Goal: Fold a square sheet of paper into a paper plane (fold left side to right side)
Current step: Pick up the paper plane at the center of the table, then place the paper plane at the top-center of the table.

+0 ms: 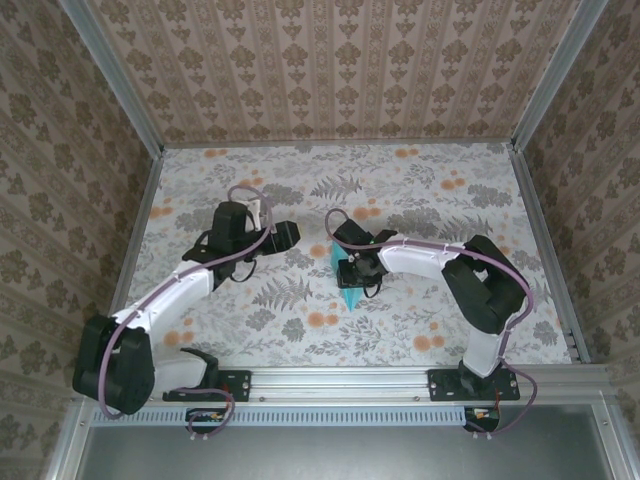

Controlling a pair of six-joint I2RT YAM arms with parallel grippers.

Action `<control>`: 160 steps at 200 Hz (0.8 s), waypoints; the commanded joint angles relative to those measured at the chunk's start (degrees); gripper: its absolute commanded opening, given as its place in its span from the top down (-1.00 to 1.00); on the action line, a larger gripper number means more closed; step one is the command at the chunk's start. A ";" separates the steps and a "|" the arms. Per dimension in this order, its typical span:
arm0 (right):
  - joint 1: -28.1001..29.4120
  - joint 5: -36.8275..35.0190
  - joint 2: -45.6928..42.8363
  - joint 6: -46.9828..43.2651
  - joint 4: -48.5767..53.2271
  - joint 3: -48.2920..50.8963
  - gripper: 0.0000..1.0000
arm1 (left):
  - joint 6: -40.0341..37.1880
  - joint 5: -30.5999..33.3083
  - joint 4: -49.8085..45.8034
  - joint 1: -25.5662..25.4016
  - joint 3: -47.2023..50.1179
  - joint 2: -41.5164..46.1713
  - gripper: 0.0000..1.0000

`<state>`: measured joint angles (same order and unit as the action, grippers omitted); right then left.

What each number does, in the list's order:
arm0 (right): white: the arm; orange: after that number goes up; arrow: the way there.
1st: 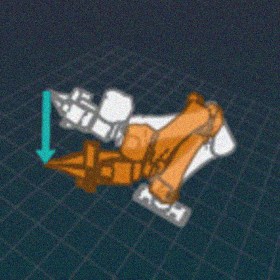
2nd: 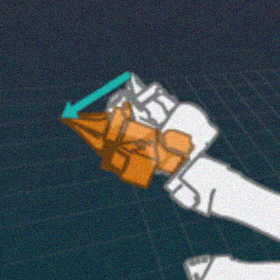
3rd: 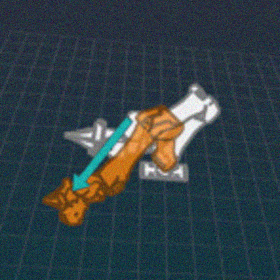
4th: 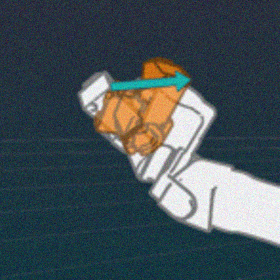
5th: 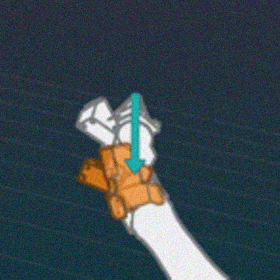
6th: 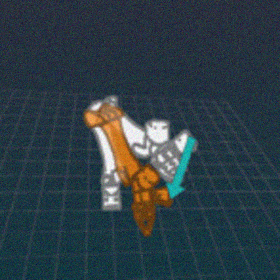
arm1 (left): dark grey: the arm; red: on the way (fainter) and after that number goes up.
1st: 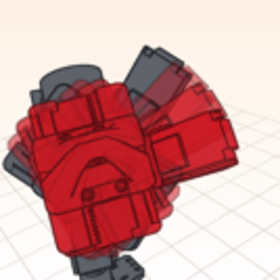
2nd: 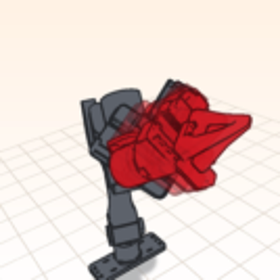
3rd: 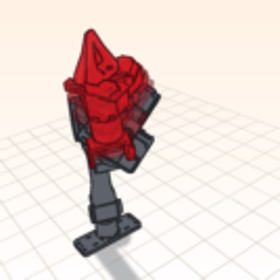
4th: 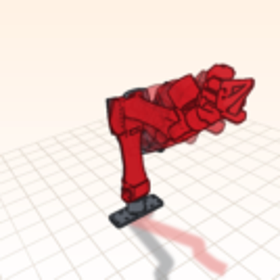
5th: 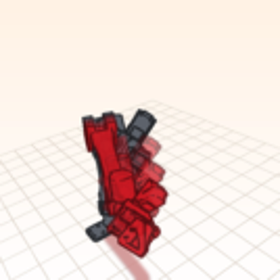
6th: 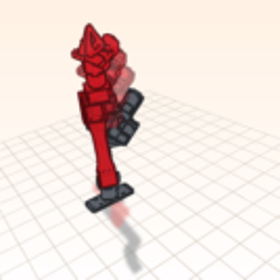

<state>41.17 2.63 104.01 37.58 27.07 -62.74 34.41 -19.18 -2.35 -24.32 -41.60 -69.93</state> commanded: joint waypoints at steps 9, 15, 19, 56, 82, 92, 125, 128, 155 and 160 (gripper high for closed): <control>0.34 -1.75 0.75 -0.22 3.43 -1.36 0.48 | -1.76 0.12 -1.22 0.98 0.90 3.30 -0.77; 0.17 -1.75 0.45 -0.39 3.43 -1.65 0.56 | -1.95 -0.04 -0.95 1.02 1.06 3.88 -0.78; -0.03 -1.73 0.15 -0.53 4.15 -1.91 0.60 | -2.07 -0.07 -0.82 1.09 1.23 4.26 -0.81; -3.11 -1.56 -1.30 -2.44 6.44 -4.10 0.80 | -2.83 -0.41 2.62 1.56 4.01 8.92 -1.00; -6.21 -1.66 0.64 -5.71 9.07 -8.35 0.82 | -3.66 1.17 3.17 1.72 5.80 12.57 -1.00; -7.65 -2.05 2.04 -6.91 10.28 -10.71 0.82 | -4.03 1.86 3.21 1.85 6.42 14.14 -1.00; -12.84 -2.78 6.87 -9.98 12.09 -18.08 0.82 | -5.73 2.94 1.17 2.19 7.14 16.86 -1.00; -13.25 -2.99 7.52 -10.30 12.55 -19.04 0.82 | -5.81 2.92 0.99 2.18 7.07 16.98 -1.00; -15.79 -4.26 12.99 -12.89 15.57 -26.51 0.81 | -6.42 2.32 -0.20 2.35 6.73 16.85 -1.00; -16.14 -4.28 13.92 -13.23 16.00 -27.64 0.81 | -6.43 2.30 -0.31 2.37 6.63 16.72 -1.00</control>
<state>26.52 0.54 113.91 28.14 37.80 -85.21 30.11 -17.17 -1.21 -22.39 -35.00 -53.60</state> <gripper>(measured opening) 0.093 0.999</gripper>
